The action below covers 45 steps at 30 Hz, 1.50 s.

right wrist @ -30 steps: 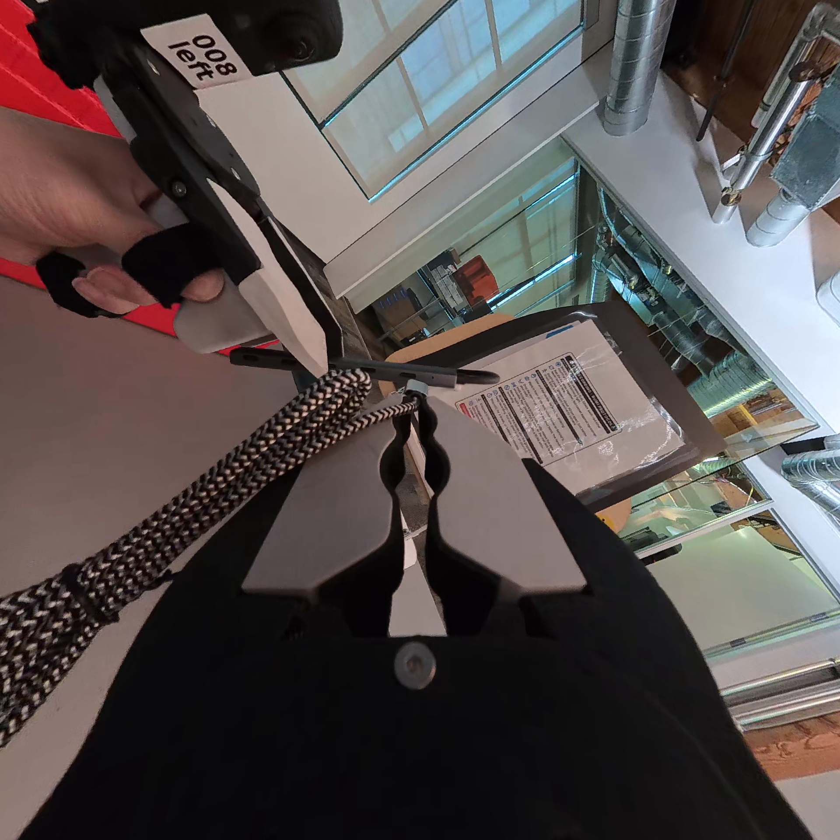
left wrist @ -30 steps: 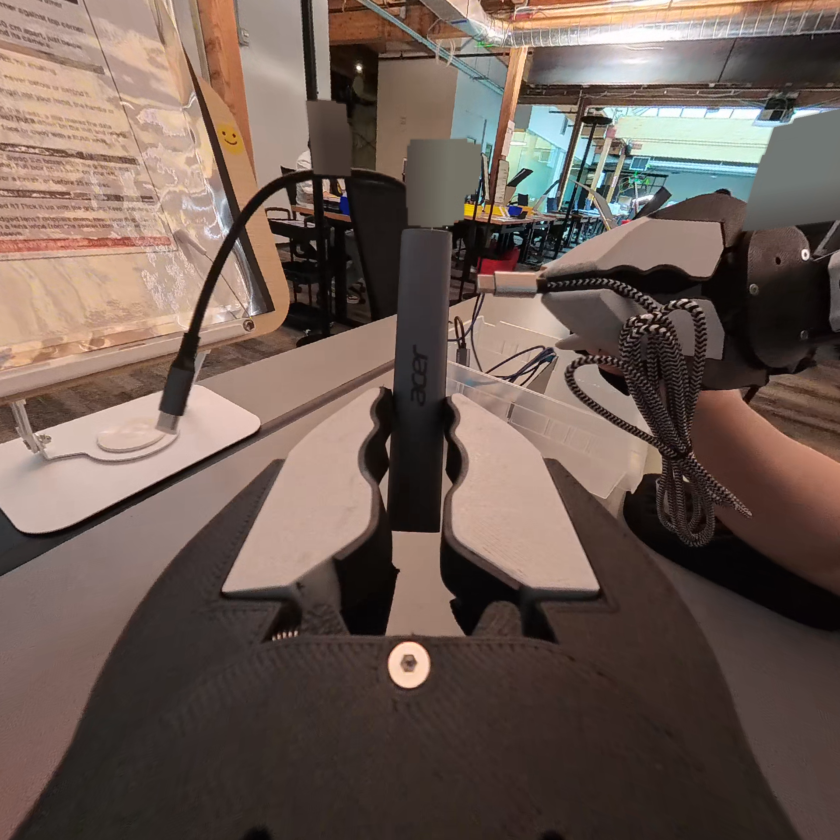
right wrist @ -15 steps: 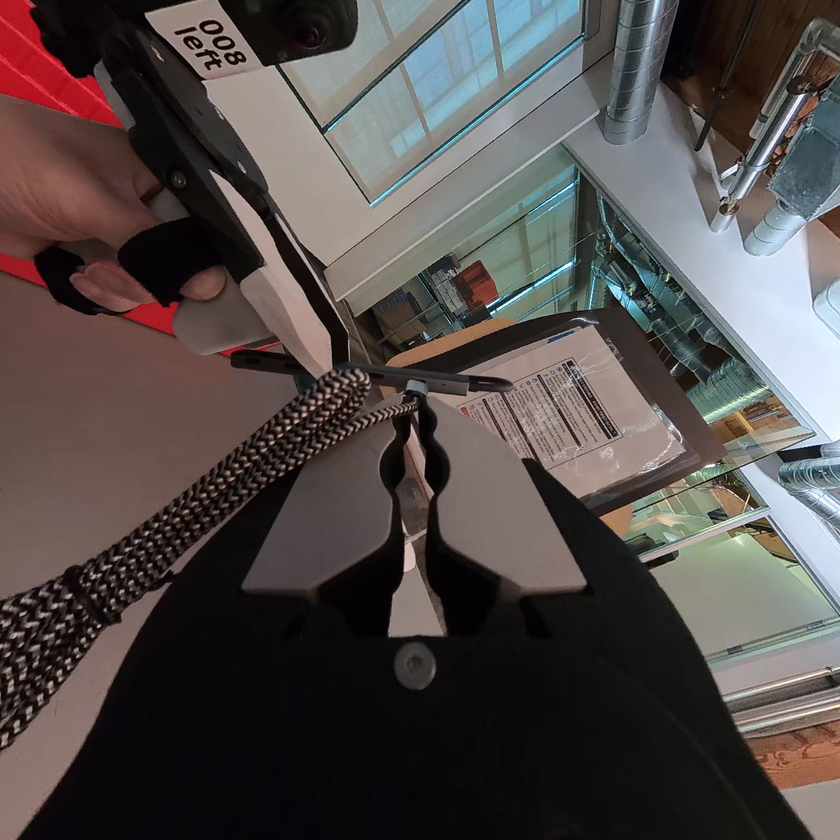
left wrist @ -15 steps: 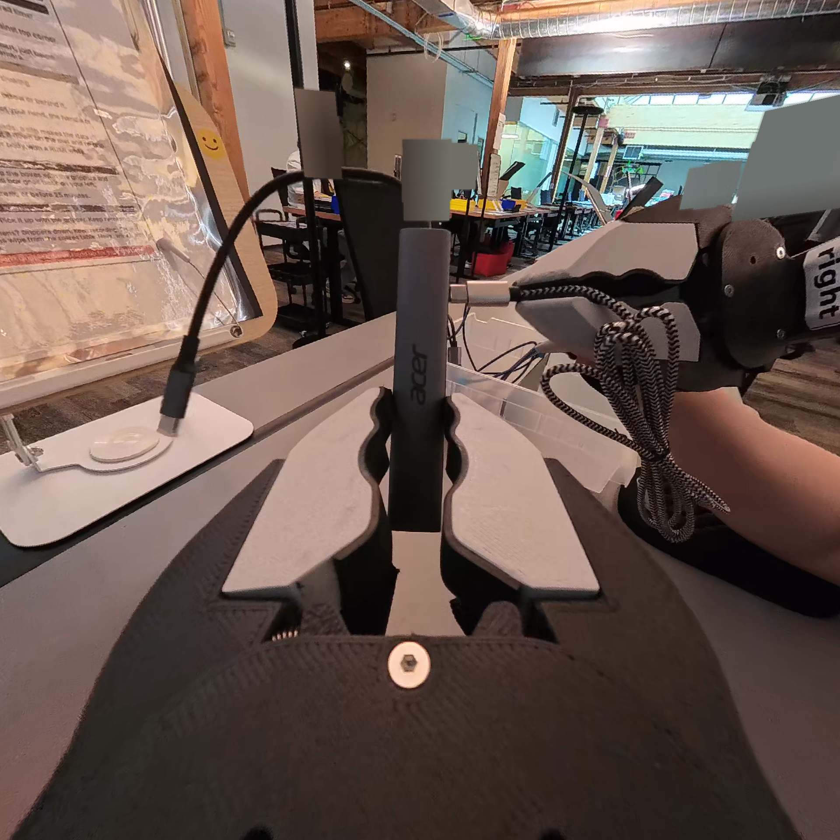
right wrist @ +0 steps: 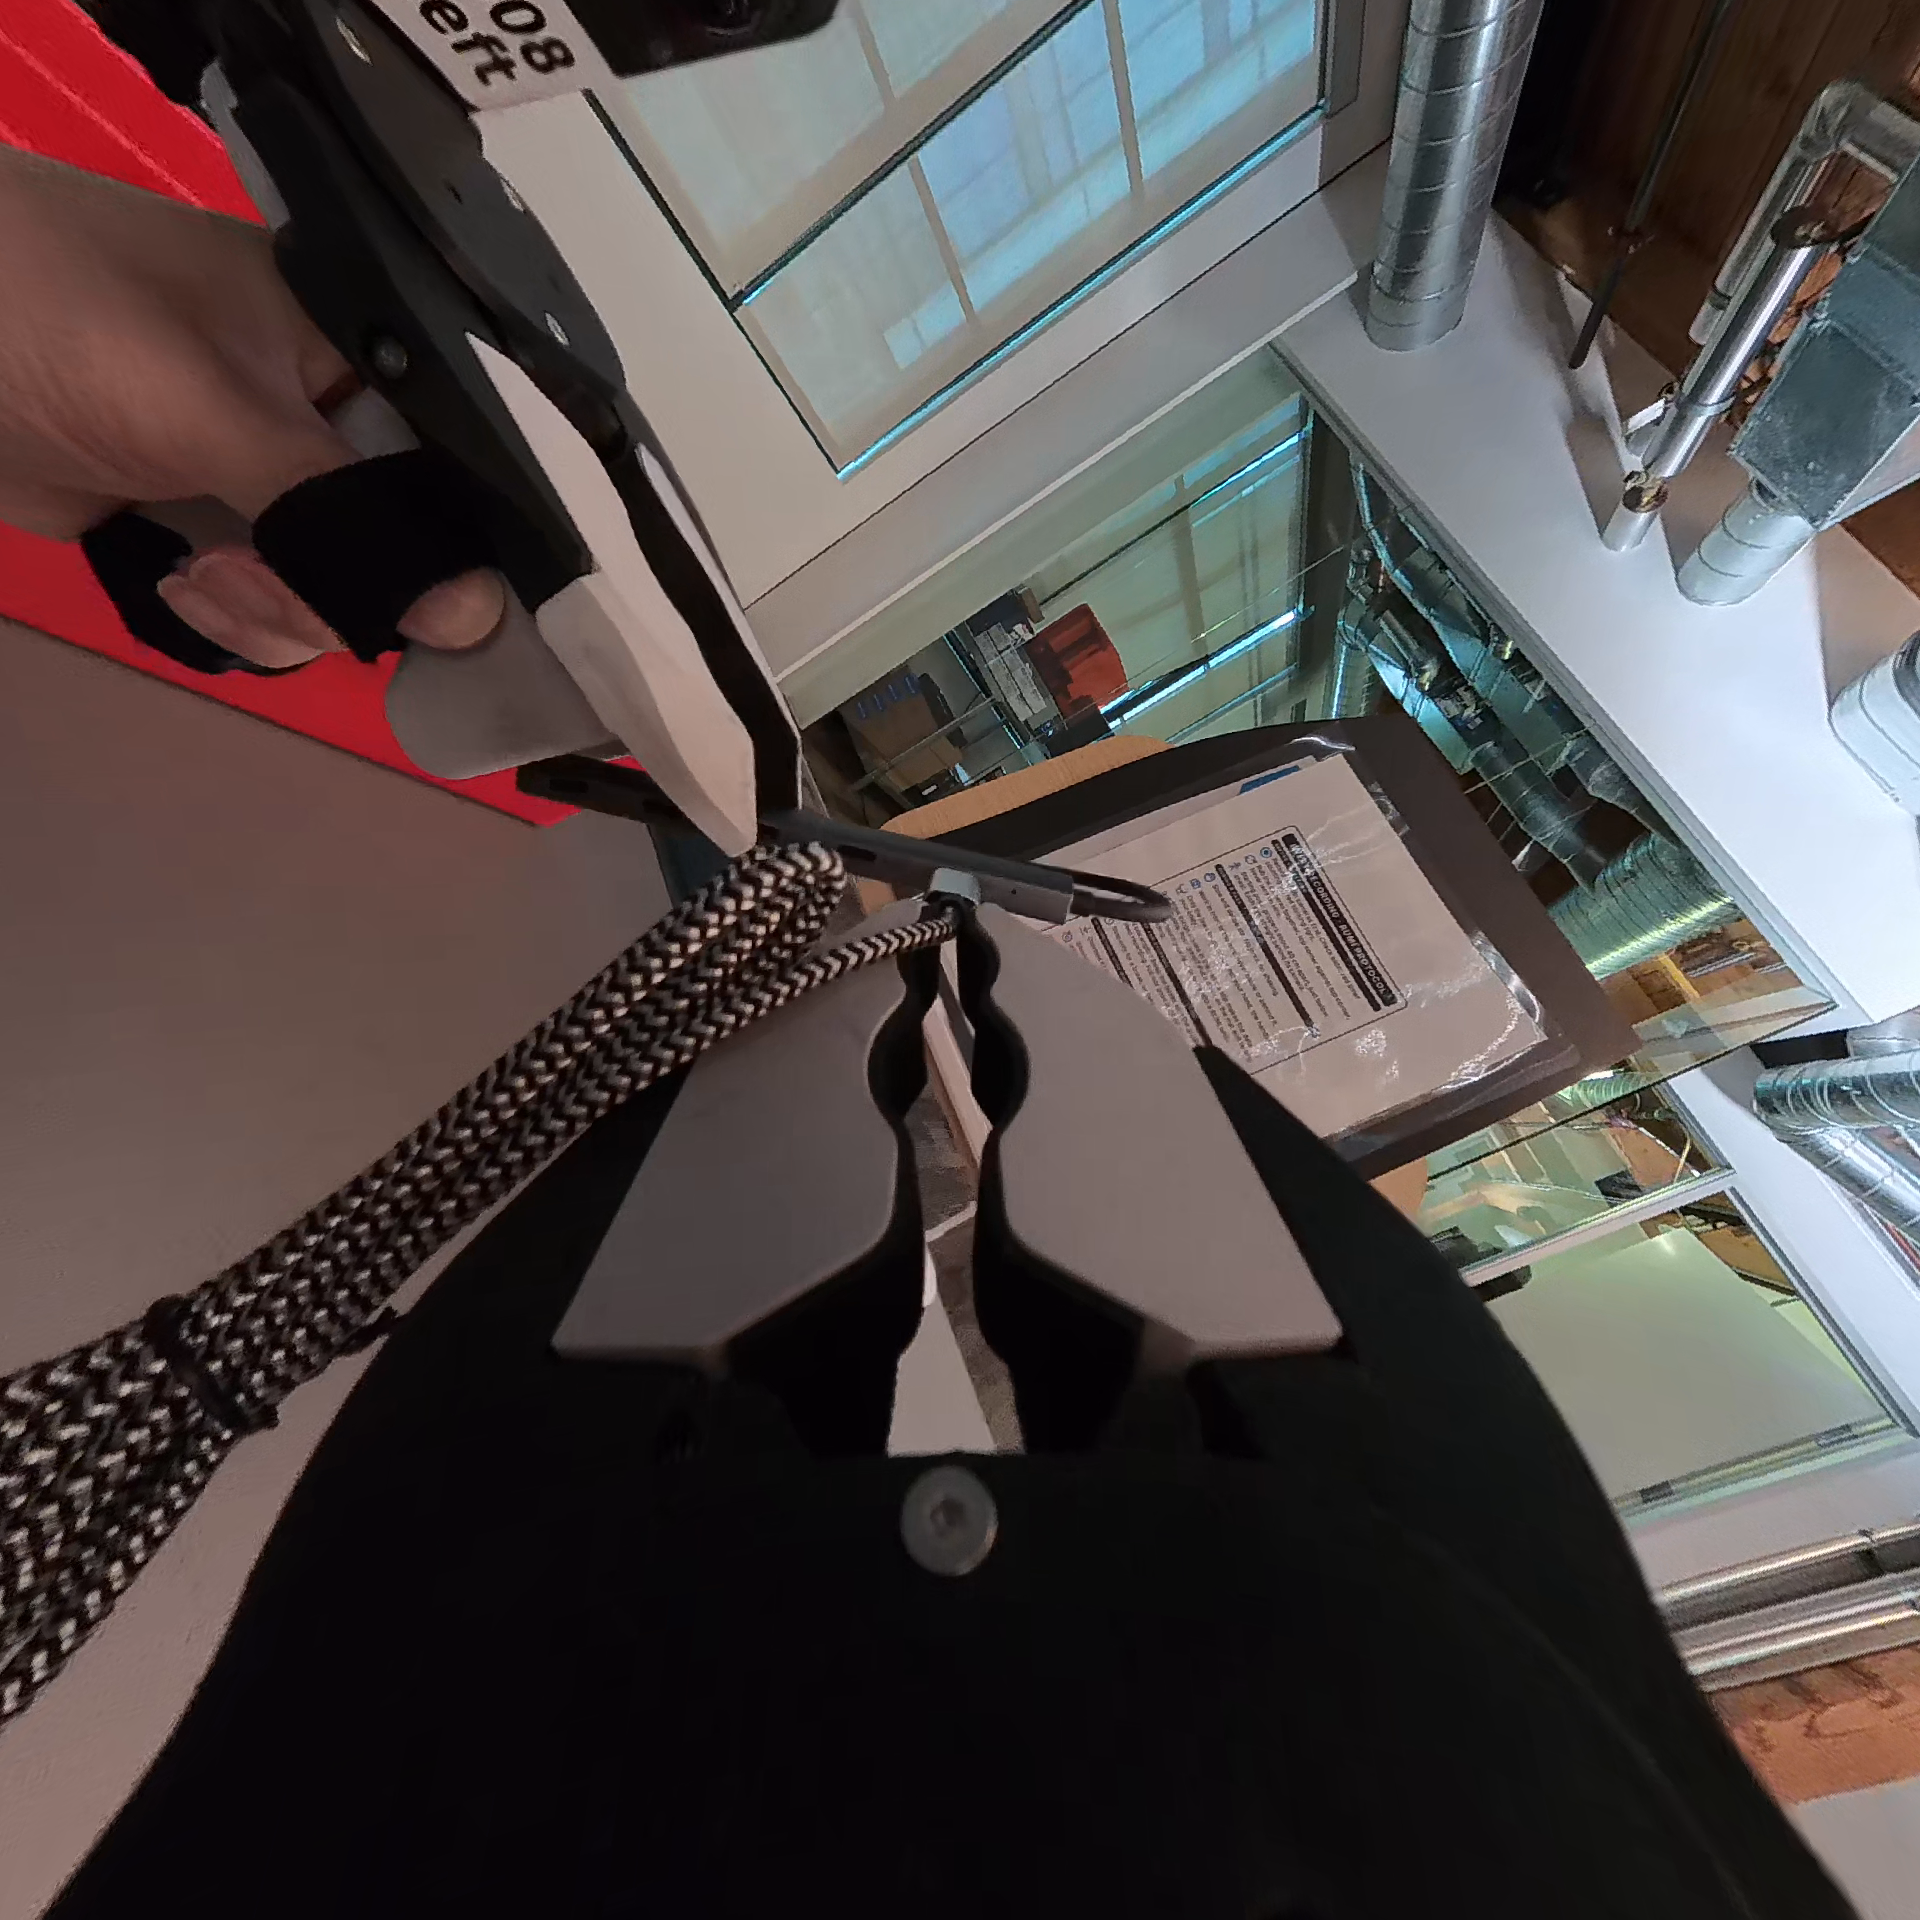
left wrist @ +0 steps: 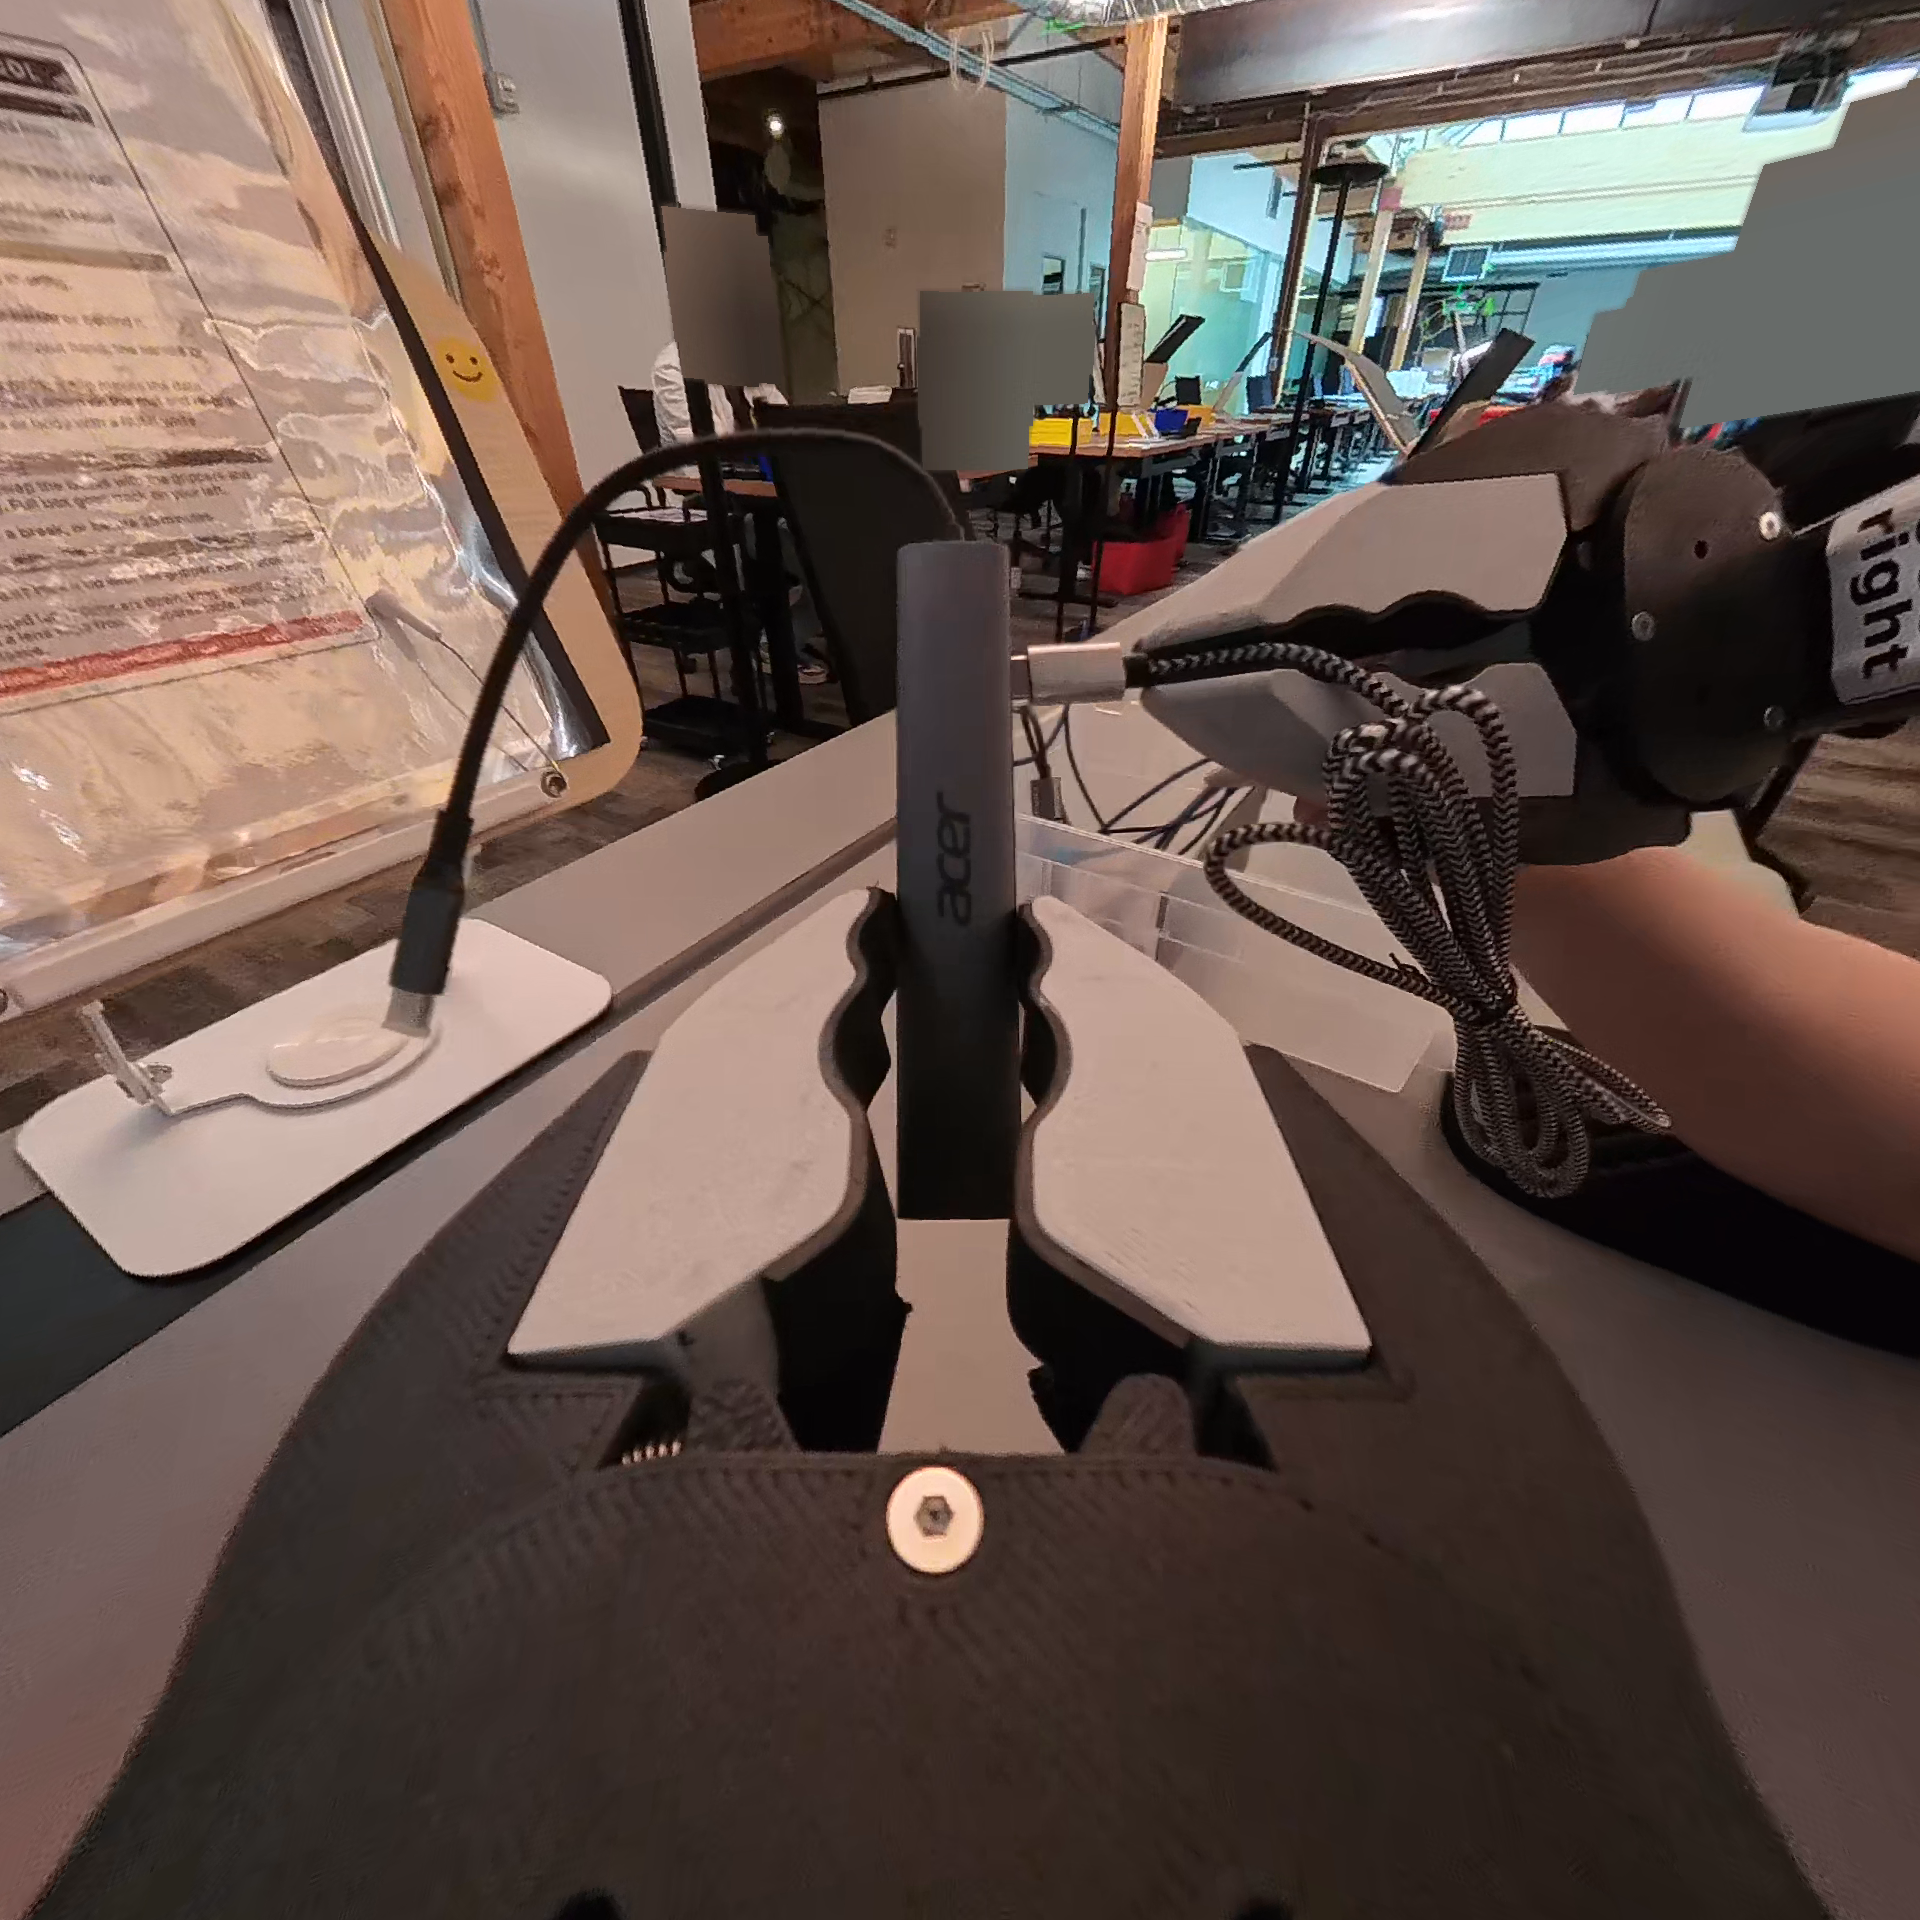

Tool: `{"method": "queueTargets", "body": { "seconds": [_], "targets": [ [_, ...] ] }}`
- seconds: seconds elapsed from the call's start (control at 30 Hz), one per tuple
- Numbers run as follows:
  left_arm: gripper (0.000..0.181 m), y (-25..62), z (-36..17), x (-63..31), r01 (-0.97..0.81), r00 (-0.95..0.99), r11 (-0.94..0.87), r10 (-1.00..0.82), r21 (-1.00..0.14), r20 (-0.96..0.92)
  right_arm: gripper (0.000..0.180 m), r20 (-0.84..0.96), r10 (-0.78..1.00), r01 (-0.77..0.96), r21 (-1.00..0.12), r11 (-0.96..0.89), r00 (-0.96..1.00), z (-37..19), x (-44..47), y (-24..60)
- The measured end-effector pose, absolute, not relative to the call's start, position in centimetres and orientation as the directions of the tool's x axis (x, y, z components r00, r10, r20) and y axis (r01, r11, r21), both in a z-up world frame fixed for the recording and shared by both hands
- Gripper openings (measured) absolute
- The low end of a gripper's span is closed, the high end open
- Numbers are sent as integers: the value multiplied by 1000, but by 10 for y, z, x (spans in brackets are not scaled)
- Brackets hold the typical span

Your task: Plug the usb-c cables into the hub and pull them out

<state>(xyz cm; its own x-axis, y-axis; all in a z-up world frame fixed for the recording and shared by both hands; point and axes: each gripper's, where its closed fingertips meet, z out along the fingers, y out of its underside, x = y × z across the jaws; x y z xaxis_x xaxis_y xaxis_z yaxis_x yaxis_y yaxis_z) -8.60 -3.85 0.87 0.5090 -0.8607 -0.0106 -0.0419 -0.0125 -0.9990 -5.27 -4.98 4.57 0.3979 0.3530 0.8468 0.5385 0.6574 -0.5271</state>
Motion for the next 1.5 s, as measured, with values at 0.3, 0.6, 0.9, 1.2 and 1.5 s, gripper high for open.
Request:
{"method": "queueTargets", "body": {
  "seconds": [0.3,0.6,0.9,1.2,1.5],
  "targets": [
    [22,-50,22,-86,-39,502,48,-863,-998,-61,3,801,386,441,-581,684,458,56,-52,-58],
    [22,-58,28,-86,-84,504,127,-850,-988,-152,4,771,447,373,-619,691,453,59,-53,-64],
    [23,-67,28,-82,-124,463,174,-860,-977,-212,4,761,511,321,-639,699,400,62,-48,-72],
    [26,-70,28,-72,-84,440,116,-887,-990,-141,3,869,336,397,-470,788,363,70,-52,-91],
    [24,-63,14,-68,-164,441,100,-883,-981,-163,3,883,355,417,-461,783,308,57,-66,-91]
  ]
}}
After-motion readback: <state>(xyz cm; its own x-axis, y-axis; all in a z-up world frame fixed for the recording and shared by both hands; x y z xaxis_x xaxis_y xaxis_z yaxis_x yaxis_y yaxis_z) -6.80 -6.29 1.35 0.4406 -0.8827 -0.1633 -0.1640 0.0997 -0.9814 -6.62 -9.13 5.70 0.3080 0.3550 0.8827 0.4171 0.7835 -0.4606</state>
